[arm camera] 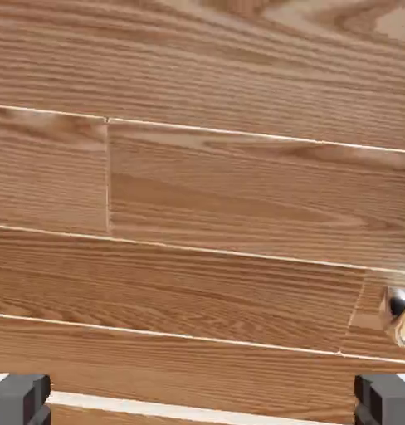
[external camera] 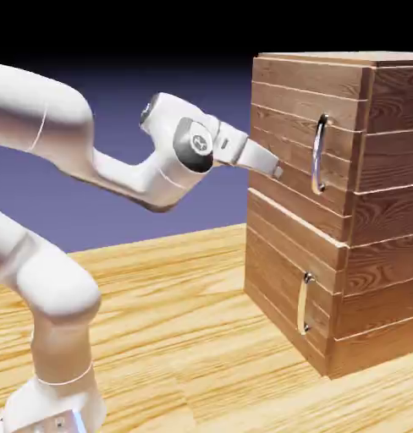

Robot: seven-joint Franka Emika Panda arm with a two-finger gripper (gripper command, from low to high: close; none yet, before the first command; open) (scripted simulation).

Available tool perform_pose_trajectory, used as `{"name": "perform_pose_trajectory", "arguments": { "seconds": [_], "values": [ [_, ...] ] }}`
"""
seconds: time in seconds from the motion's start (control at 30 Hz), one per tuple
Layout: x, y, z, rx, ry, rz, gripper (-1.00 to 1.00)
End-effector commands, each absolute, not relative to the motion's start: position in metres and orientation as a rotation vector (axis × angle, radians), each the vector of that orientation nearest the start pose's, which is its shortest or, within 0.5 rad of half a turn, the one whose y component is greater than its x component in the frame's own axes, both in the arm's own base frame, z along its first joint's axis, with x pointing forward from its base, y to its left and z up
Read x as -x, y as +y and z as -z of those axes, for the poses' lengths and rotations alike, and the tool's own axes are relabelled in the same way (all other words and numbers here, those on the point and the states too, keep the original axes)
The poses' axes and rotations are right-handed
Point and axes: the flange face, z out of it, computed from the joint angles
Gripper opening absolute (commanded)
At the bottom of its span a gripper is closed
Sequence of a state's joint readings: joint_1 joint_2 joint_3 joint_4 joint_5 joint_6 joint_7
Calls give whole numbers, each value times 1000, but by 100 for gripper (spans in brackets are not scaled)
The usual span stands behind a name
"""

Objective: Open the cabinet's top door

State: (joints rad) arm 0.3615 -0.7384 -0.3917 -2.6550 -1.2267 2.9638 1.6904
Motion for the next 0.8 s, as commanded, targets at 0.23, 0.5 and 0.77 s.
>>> {"name": "perform_pose_trajectory", "arguments": {
  "seconds": [0.23,0.5,0.77],
  "values": [
    [-360,22,-553,2180,773,1499,0],
    [-358,3,-554,2062,752,1592,0],
    [-362,-23,-549,1935,727,1666,0]
  ]
}}
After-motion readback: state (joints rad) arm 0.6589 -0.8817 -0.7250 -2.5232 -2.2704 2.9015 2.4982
